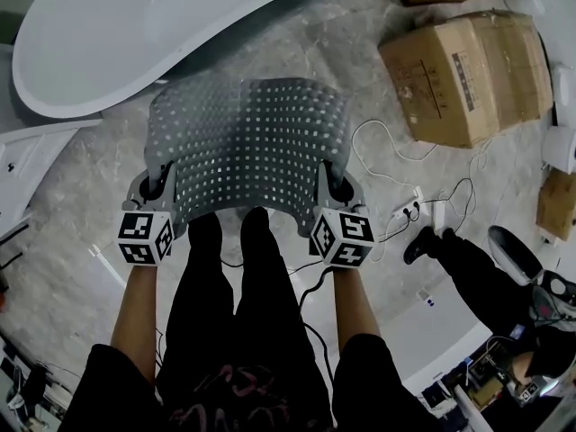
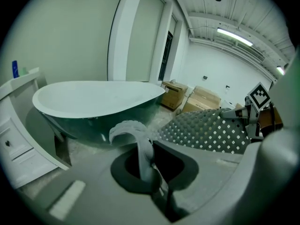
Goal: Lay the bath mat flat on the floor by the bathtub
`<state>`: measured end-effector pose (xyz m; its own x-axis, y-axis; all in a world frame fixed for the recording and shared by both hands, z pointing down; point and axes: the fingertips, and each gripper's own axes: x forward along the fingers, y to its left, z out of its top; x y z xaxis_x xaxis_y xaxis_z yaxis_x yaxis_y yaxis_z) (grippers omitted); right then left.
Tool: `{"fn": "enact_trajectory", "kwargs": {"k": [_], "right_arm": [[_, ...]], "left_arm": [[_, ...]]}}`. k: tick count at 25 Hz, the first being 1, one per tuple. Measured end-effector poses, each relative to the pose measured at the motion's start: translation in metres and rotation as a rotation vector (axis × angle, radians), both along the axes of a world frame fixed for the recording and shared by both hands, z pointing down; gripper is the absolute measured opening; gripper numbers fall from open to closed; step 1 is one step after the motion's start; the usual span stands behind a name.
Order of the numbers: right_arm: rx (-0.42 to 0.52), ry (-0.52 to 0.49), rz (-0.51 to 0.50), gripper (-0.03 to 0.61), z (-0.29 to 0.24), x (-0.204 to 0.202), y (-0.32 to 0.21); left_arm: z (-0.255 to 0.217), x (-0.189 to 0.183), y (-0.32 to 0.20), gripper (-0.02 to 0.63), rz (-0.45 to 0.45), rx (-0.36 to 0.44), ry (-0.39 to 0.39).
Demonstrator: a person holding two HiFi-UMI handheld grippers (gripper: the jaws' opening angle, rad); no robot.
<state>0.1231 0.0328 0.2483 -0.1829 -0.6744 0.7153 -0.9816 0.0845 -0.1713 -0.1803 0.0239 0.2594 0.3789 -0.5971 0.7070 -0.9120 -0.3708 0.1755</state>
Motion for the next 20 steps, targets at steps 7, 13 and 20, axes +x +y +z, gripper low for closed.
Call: {"fn": "enact_trajectory", "kwargs": {"k": [7,13,20], "right_arm": [[-0.023,0.009,-0.035,0.049,0.043,-0.011,-0.006],[-0.036,0.004,-0.045,0.052,0.077,-0.013,-0.006],[-0.049,0.012,-0.055,0.055,0.12,-0.011,-0.006]], "left_arm": [[0.047,-0.005,-0.004,0.014,-0.008,-0.032,-0.012],[0.085,-0.007,-0.007,0.014,-0.013,-0.05,-0.02],[0.131,-0.006,-0.007,0.014,-0.002,-0.061,-0.032]]}}
